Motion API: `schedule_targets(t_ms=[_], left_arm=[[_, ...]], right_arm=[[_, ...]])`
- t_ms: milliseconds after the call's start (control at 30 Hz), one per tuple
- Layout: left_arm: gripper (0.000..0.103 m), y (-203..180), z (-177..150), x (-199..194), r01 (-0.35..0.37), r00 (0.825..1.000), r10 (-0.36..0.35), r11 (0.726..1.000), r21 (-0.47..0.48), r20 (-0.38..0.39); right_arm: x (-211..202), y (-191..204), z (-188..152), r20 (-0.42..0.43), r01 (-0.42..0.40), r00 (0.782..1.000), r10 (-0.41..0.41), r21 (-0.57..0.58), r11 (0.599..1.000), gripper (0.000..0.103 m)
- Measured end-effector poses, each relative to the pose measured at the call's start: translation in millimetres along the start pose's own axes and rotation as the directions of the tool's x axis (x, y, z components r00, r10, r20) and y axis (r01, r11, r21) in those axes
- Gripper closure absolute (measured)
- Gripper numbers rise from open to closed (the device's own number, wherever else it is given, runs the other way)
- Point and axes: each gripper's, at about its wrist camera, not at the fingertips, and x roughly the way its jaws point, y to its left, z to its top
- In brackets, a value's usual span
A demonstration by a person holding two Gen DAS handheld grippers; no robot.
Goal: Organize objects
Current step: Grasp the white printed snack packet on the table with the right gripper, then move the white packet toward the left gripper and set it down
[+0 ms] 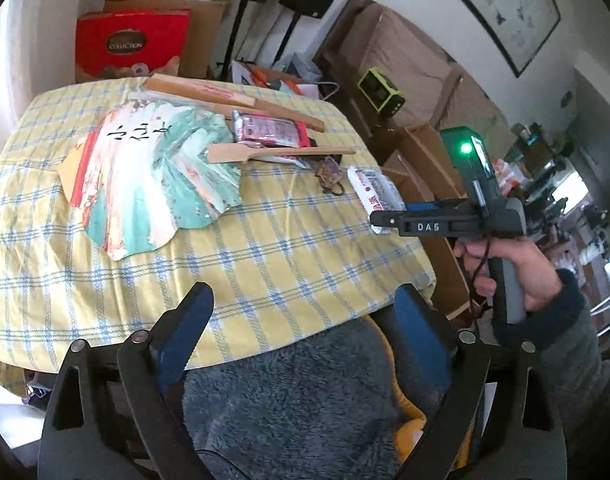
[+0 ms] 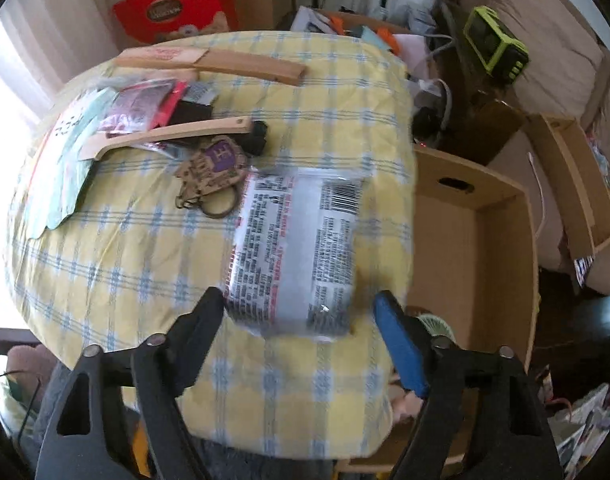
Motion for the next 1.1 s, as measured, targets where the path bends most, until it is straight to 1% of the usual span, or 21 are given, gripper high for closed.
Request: schedule_targets(t_ms=[33,100,133,167,200,267,300,400,433,467,500,533,600,633,700,733,767,900,1000,1067,1100], left_arm=[[0.012,2.0,0.2,0.6,0.002,1.0,-0.002,1.0,-0.008,0.0],[0.012,4.1,0.9,1.7,0.002,1.0,-0.002,1.0,-0.019,0.0],[0.012,4.8,1.2,2.9,0.002,1.0,-0.002,1.0,-0.024,-0.002],[0.012,4.9,1.2,3.7,0.002,1.0,-0.002,1.0,-0.029,-0.003],[0.012,4.4,1.0,4.3,0.003,1.0,-0.003,0.999,-0.033,-0.005],[0.012,3.0,0.7,6.0,0.002,1.0,-0.002,0.999,-0.033,-0.011],[0.012,2.6,0.5,6.7,-0.001,1.0,0.0,0.999,-0.034,-0.014],[0.012,4.7,0.4,10.0,-0.037,0.999,0.035,0.998,-0.058,-0.029],[0.012,8.8,1.5,10.4,-0.062,0.998,0.06,0.995,-0.083,-0.031],[0.012,12.5,2.4,9.4,-0.082,0.996,0.079,0.991,-0.106,-0.028],[0.012,16.5,3.3,7.9,-0.099,0.995,0.097,0.986,-0.131,-0.024],[0.012,21.8,4.3,5.7,-0.112,0.994,0.11,0.98,-0.162,-0.021],[0.012,29.3,5.1,1.6,-0.116,0.993,0.115,0.972,-0.203,-0.016],[0.012,32.5,5.1,0.7,-0.118,0.993,0.117,0.969,-0.216,-0.014],[0.012,34.2,5.8,0.3,-0.125,0.992,0.125,0.967,-0.222,-0.012],[0.012,33.8,5.7,0.9,-0.13,0.991,0.13,0.968,-0.217,-0.011],[0.012,33.4,5.8,1.8,-0.131,0.991,0.132,0.968,-0.213,-0.009],[0.012,25.4,6.9,4.4,-0.14,0.989,0.145,0.972,-0.191,0.01],[0.012,21.7,8.7,9.6,-0.147,0.989,0.15,0.974,-0.173,0.007],[0.012,21.6,8.2,12.1,-0.145,0.989,0.147,0.975,-0.17,0.002],[0.012,21.9,7.9,13.4,-0.145,0.989,0.147,0.975,-0.169,-0.002]], right_arm=[[0.4,5.2,-0.6,0.009,-0.003,1.0,0.004,-0.024,1.0,0.041],[-1.5,13.5,-2.7,0.029,0.015,0.999,-0.013,-0.069,0.998,0.045],[-3.0,18.6,-4.9,0.033,0.02,0.999,-0.017,-0.096,0.995,0.049],[-4.3,22.1,-6.9,0.031,0.016,0.999,-0.012,-0.11,0.994,0.05],[-5.9,25.6,-9.8,0.028,0.002,1.0,0.001,-0.12,0.993,0.05],[-11.0,34.3,-16.8,0.02,-0.054,0.998,0.057,-0.138,0.989,0.051],[-13.3,39.1,-19.8,0.02,-0.077,0.997,0.08,-0.142,0.987,0.051],[-21.5,55.7,-29.0,0.01,-0.167,0.985,0.171,-0.156,0.974,0.045],[-26.8,62.5,-32.1,0.008,-0.21,0.977,0.214,-0.169,0.963,0.039],[-30.9,67.0,-34.0,0.006,-0.23,0.972,0.235,-0.178,0.957,0.036],[-38.1,70.6,-35.9,0.012,-0.247,0.967,0.254,-0.194,0.949,0.036],[-45.5,72.2,-36.9,0.024,-0.248,0.966,0.258,-0.202,0.947,0.036],[-58.9,69.7,-38.6,0.049,-0.246,0.964,0.26,-0.2,0.948,0.036],[-69.0,63.7,-39.1,0.078,-0.234,0.964,0.252,-0.194,0.953,0.036],[-78.0,54.3,-40.1,0.11,-0.21,0.967,0.232,-0.18,0.961,0.056],[-79.1,46.7,-39.7,0.113,-0.191,0.971,0.212,-0.167,0.967,0.077],[-77.6,42.2,-40.4,0.106,-0.188,0.973,0.206,-0.159,0.969,0.09],[-56.6,26.8,-42.0,0.064,-0.164,0.983,0.172,-0.11,0.98,0.092],[-34.5,29.0,-45.1,0.02,-0.142,0.989,0.145,-0.105,0.984,0.093],[-25.8,35.6,-48.9,0.0,-0.161,0.987,0.162,-0.115,0.98,0.093],[-23.1,40.8,-49.9,-0.005,-0.183,0.983,0.184,-0.121,0.976,0.093]])
